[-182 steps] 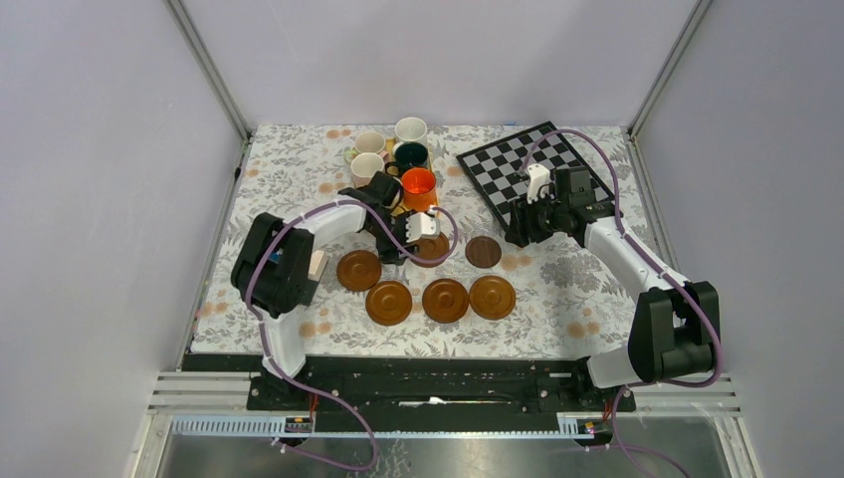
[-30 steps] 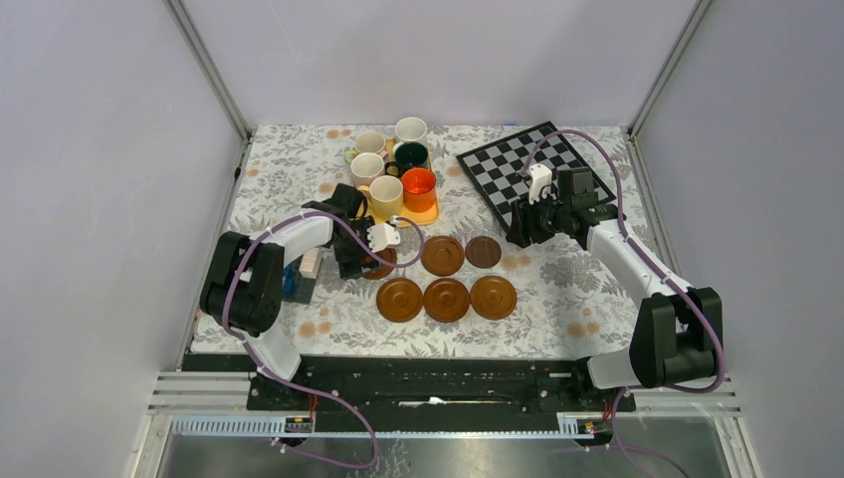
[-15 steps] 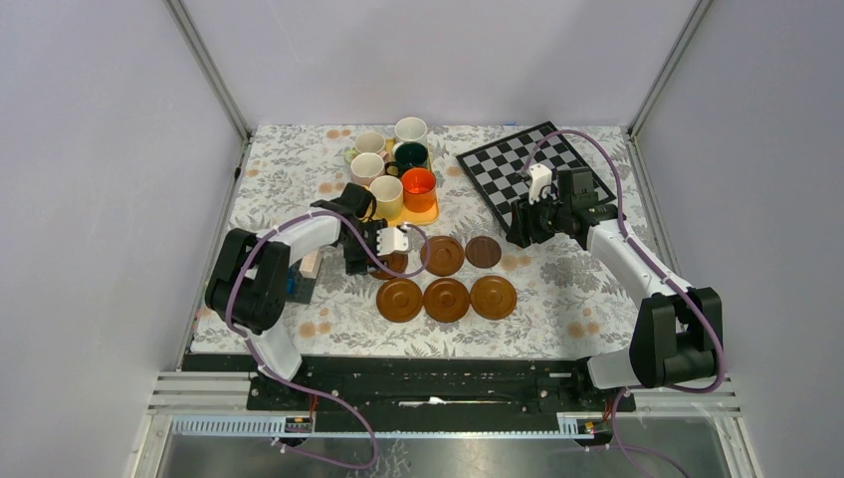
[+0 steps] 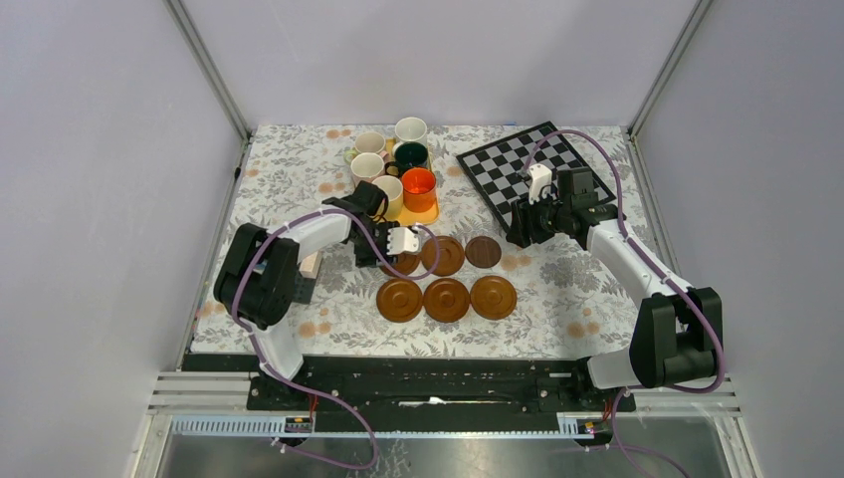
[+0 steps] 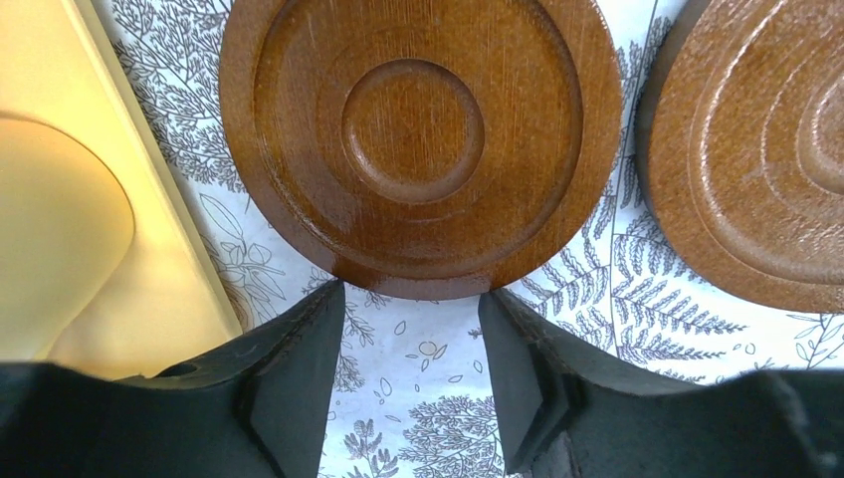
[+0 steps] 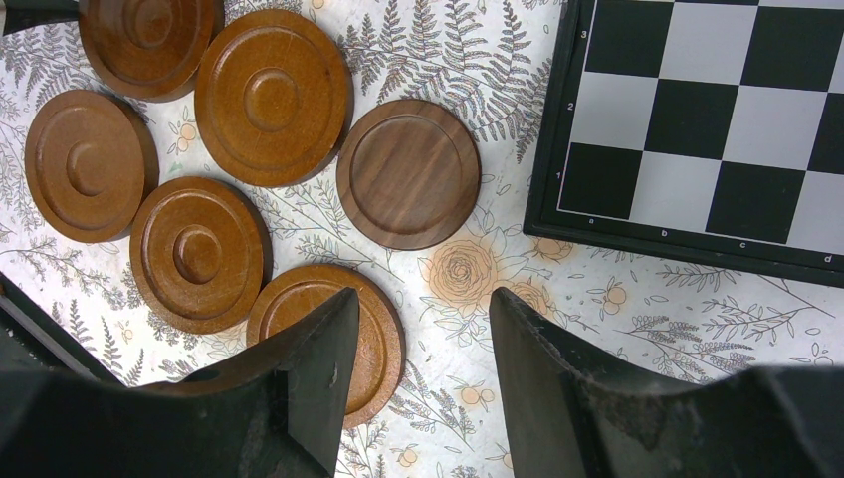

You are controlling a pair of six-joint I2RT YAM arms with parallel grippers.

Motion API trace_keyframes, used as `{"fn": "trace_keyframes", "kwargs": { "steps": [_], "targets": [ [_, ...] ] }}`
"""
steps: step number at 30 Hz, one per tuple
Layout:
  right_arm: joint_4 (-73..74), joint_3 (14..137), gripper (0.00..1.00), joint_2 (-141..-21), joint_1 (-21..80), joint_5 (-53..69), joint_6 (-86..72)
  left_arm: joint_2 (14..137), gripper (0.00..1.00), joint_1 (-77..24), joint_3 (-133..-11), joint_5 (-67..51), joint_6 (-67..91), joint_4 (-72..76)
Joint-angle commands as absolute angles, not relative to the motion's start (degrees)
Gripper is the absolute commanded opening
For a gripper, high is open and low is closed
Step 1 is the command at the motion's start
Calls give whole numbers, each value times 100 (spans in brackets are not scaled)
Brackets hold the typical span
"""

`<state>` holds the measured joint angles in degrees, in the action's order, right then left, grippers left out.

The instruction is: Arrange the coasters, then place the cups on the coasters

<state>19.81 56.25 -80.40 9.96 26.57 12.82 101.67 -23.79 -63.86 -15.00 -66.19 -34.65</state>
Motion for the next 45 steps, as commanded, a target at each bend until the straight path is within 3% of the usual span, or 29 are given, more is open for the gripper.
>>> {"fn": "trace_keyframes", "kwargs": {
  "steps": [1, 21, 32, 39, 45],
  "targets": [
    [1850, 5621, 58, -7946, 959, 2686, 1362, 10239, 53, -2455, -6616, -1718, -6736, -3400],
    [1853, 5619, 58, -7966, 954, 2684, 1380, 10247, 50, -2593, -6661, -1734, -6689, -3357],
    [1858, 5675, 58, -7877, 950, 2736, 1347, 9135, 79, -2538, -7139, -1646, -5964, -4088],
    [1929, 5771, 60, -7757, 949, 2805, 1309, 8754, 87, -1712, -7802, -2465, -4511, -4223],
    [2187, 6063, 66, -7645, 952, 2850, 1295, 9009, 87, -882, -7979, -2555, -3583, -4064]
  ]
}}
